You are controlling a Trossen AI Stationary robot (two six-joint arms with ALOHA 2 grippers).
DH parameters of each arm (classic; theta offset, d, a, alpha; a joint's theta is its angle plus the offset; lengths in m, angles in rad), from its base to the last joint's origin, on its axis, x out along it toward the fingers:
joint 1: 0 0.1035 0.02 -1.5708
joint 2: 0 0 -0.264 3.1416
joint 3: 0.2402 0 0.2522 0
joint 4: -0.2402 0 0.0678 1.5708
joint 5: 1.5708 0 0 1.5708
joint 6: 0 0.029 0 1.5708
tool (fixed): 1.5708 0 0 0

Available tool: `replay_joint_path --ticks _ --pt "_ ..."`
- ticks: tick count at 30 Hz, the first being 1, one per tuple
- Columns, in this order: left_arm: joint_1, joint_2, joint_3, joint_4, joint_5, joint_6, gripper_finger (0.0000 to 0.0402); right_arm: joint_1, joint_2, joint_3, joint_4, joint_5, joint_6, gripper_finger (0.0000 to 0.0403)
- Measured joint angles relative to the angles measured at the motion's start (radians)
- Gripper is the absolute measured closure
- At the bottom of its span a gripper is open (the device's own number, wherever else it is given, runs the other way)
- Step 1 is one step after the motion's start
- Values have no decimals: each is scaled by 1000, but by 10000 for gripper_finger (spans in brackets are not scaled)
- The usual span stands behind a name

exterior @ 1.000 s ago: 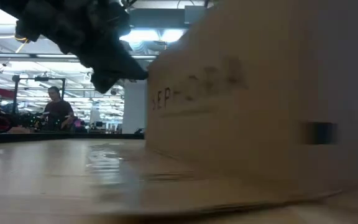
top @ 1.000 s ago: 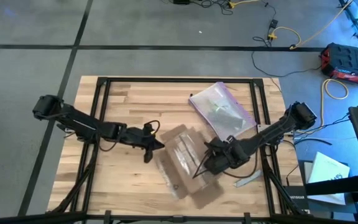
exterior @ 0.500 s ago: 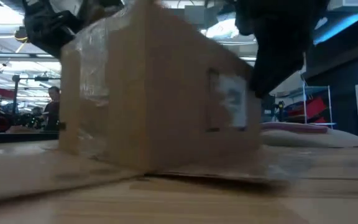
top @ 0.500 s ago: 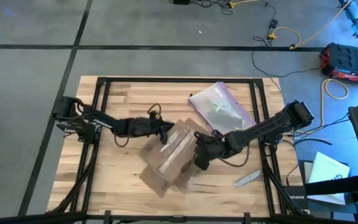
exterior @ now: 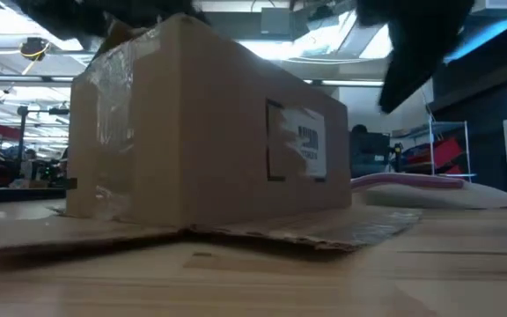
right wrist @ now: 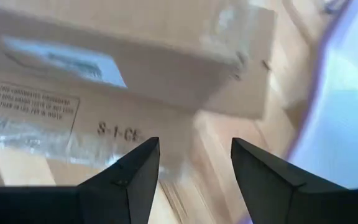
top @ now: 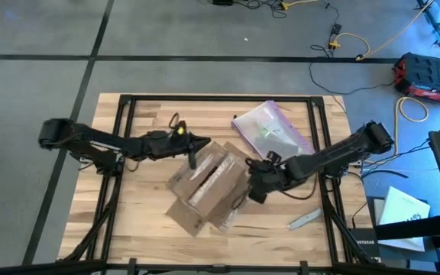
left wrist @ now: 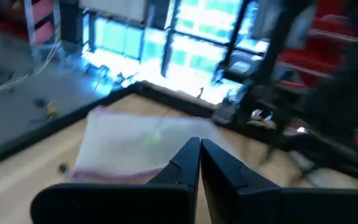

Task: Unpack boxes
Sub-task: Break down the cardboard box using a cutter until it is fully flat

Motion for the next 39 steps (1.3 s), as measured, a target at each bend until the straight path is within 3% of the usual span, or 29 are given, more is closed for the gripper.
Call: replay_joint_path --ticks 4,7,11,17,24,33,39 --pt "-60 -116 2 -96 -26 -9 402 73 -66 0 -111 -20 53 217" --pt "-124 -153 2 -140 -32 -69 402 156 -75 0 -189 -175 -21 217" --pt "-224 -127 0 -183 -29 -187 402 295 -73 0 -293 -314 -74 217" --pt "-376 -34 8 -182 -126 -314 402 515 -73 -1 -434 -340 -70 217" --pt "-433 41 59 -177 -266 -331 402 705 -77 -137 -216 -381 6 234" --pt "-436 47 71 -188 -351 -312 402 721 -64 -322 91 -442 -39 244" --pt "-434 47 71 -189 -374 -316 402 711 -53 -355 12 -304 -9 245"
